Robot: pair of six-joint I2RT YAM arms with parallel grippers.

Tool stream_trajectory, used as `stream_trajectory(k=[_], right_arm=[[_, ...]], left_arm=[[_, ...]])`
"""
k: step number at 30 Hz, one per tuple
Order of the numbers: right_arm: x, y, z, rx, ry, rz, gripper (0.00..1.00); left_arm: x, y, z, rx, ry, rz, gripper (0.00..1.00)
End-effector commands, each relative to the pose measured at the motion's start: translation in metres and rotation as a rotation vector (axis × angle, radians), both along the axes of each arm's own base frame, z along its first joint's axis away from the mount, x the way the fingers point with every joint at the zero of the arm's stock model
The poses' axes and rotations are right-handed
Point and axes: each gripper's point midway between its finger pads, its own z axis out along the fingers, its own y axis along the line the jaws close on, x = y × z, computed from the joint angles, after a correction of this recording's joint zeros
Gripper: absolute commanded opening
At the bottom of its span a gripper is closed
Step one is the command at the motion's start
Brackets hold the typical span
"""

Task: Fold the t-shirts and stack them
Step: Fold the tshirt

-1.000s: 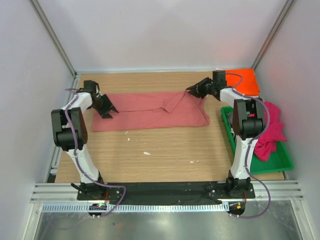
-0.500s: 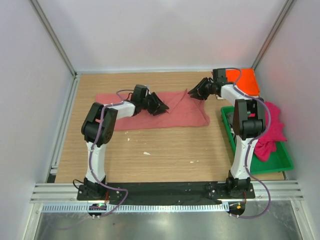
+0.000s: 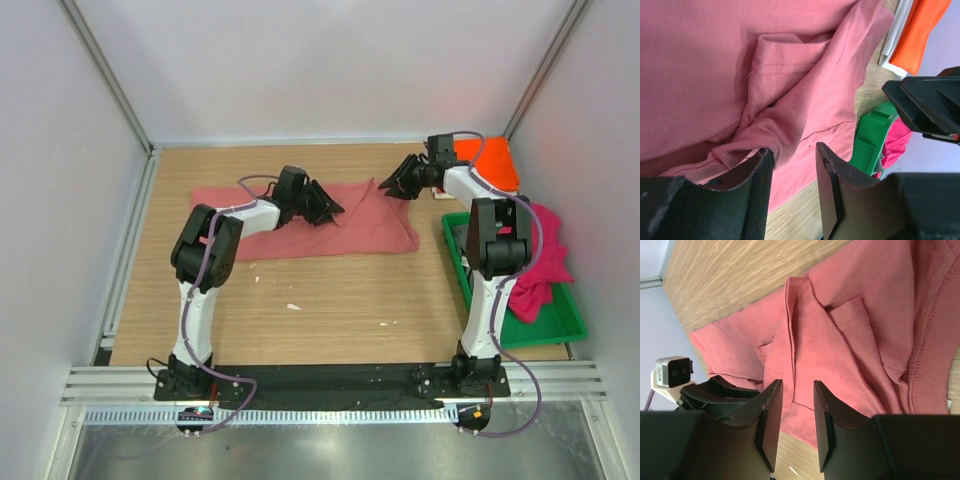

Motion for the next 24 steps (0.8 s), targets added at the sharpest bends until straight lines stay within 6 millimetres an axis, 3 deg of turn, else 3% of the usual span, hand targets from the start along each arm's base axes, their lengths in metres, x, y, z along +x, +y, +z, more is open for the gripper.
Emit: stream_trajectory(k=[1, 7, 13, 24], right_arm=[[0.009, -0.002, 0.032, -0.006, -0.087, 0.000, 0.37], [0.012, -0.002, 0.027, 0.001, -0.084, -0.002, 0.37], [0.017, 0.000, 0.016, 0.015, -0.067, -0.007, 0.37], [0.023, -0.001, 0.011, 0.007, -0.059, -0.015, 0.37]], left_arm=[[0.004, -0.008, 0.001, -0.012, 0.003, 0.015, 0.40], [0.002, -0.010, 0.003, -0.029, 0.008, 0.016, 0.42], [0.020, -0.011, 0.024, -0.140, -0.031, 0.025, 0.49], [0.079, 0.034, 0.044, -0.334, -0.081, 0.137, 0.50]])
